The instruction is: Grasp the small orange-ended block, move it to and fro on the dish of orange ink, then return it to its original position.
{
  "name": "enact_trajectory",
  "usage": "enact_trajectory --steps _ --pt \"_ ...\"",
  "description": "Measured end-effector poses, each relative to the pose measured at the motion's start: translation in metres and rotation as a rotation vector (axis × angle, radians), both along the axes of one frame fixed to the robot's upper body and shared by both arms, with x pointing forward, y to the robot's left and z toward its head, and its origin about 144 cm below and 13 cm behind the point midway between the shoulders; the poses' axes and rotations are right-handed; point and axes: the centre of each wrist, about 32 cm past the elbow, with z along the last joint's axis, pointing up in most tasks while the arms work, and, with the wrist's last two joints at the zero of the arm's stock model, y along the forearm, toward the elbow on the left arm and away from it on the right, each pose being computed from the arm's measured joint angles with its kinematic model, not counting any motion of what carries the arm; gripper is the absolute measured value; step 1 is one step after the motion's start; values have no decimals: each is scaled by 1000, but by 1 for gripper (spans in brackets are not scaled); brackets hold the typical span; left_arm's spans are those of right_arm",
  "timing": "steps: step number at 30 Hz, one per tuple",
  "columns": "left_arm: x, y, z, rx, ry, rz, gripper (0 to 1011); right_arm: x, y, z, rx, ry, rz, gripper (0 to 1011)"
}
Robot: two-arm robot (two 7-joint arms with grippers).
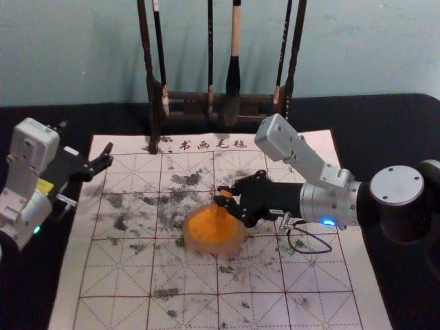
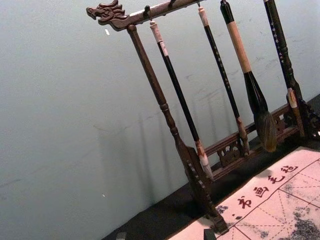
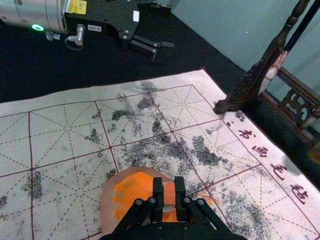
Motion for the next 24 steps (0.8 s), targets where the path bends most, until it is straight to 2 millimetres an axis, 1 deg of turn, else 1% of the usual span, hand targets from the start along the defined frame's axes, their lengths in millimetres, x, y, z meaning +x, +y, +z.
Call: enact_trajectory --steps 13,24 --pt "0 0 0 0 0 0 1001 -8 -8 -1 3 8 21 133" --pt "0 0 0 0 0 0 1001 -13 -7 0 11 15 47 133"
